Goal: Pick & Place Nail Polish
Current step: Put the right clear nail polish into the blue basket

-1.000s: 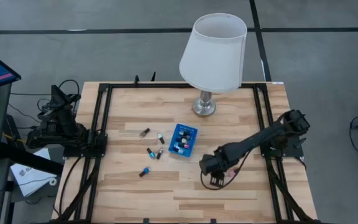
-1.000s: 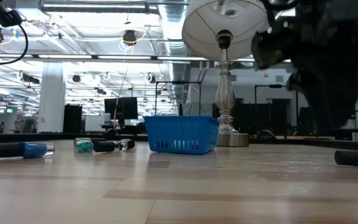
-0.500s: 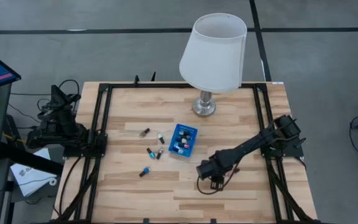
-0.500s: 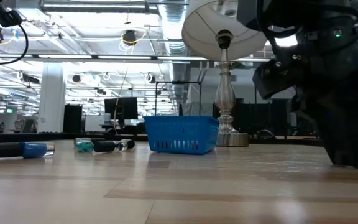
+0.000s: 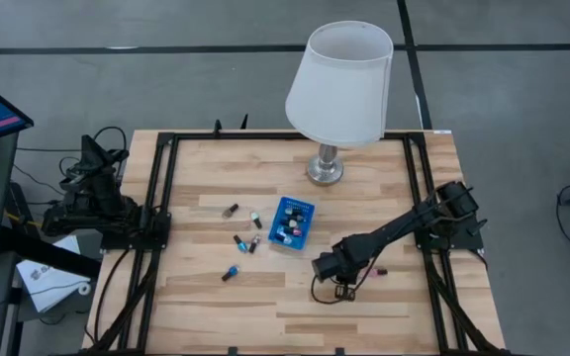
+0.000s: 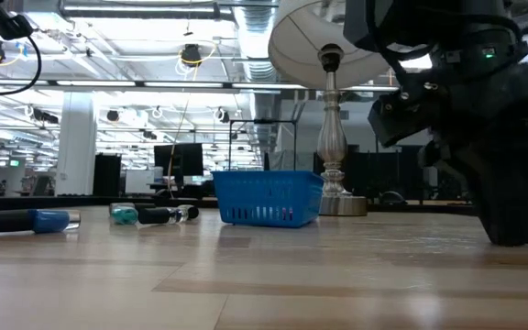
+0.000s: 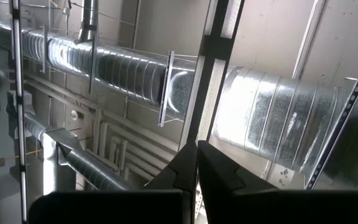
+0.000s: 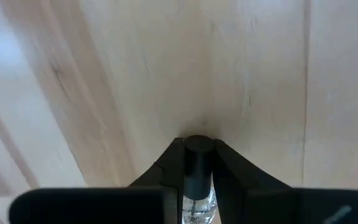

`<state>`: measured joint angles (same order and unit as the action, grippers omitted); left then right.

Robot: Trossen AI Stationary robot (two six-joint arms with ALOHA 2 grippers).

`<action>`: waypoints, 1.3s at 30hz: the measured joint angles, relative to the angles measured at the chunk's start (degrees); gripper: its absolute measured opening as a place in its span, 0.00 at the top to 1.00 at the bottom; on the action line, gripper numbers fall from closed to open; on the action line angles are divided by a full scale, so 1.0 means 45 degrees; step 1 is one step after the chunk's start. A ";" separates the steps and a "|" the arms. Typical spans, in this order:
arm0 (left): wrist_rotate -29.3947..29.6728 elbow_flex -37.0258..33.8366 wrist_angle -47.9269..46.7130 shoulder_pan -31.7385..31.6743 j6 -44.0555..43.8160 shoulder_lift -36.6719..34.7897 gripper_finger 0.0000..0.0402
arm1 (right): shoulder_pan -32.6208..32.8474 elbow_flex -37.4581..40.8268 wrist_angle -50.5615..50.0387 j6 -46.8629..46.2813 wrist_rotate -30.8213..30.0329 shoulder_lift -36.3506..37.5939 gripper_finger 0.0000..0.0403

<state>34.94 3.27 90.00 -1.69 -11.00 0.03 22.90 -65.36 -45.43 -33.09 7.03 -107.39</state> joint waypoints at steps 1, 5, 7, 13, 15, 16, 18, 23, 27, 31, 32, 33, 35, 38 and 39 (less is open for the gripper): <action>0.0000 0.0000 -0.0005 0.0000 -0.0005 -0.0003 0.98 | -0.0151 -0.0006 0.0216 0.0034 -0.0214 0.0184 0.89; 0.0002 0.0000 -0.0004 0.0000 -0.0070 -0.0001 0.98 | -0.1018 -0.0041 0.0298 0.0065 -0.0906 0.1702 0.89; -0.0010 0.0000 0.0000 0.0000 -0.0114 -0.0003 0.98 | -0.1635 -0.0049 0.0537 0.0064 -0.1606 0.2440 0.89; 0.0000 0.0000 0.0000 0.0000 -0.0112 -0.0002 0.98 | -0.3719 -0.0889 0.1027 0.1215 -0.2858 0.3315 0.89; 0.0000 0.0000 0.0000 0.0000 -0.0112 0.0000 0.98 | -0.4307 -0.1428 0.1480 0.1834 -0.2877 0.2924 0.89; 0.0000 0.0000 0.0000 0.0000 -0.0112 -0.0003 0.98 | -0.4541 -0.1708 0.1511 0.2181 -0.2888 0.2693 0.89; 0.0000 0.0000 -0.0003 0.0000 -0.0112 -0.0005 0.98 | -0.4902 -0.2379 0.1708 0.2780 -0.2901 0.1986 0.89; -0.0013 0.0000 0.0004 0.0000 -0.0097 -0.0005 0.98 | -0.5202 -0.3959 0.1871 0.4050 -0.2455 0.0331 0.89; -0.0037 0.0000 0.0004 0.0000 -0.0097 -0.0001 0.98 | -0.5213 -0.4802 0.1676 0.4775 -0.1885 -0.0899 0.89; -0.0025 0.0000 -0.0004 0.0000 -0.0097 0.0000 0.98 | -0.5212 -0.5114 0.1778 0.4864 -0.1538 -0.1739 0.89; -0.0010 0.0000 -0.0006 0.0000 -0.0097 -0.0001 0.98 | -0.5207 -0.5119 0.1744 0.4914 -0.1508 -0.1871 0.89; -0.0018 0.0000 0.0004 0.0000 -0.0097 -0.0004 0.98 | -0.5183 -0.5105 0.1619 0.5031 -0.1517 -0.2008 0.88; 0.0011 0.0000 -0.0005 0.0000 -0.0097 -0.0005 0.98 | -0.5179 -0.5125 0.1908 0.5121 -0.1516 -0.2323 0.88; 0.0015 0.0000 -0.0005 0.0000 -0.0097 -0.0005 0.98 | -0.5179 -0.5110 0.1801 0.5126 -0.1505 -0.2594 0.87; 0.0009 0.0000 -0.0004 0.0000 -0.0098 0.0000 0.98 | -0.5181 -0.5115 0.1821 0.5126 -0.1498 -0.2645 0.86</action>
<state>34.98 3.27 89.98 -1.69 -11.44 0.03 -0.41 -88.38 -37.23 -10.02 0.30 -119.29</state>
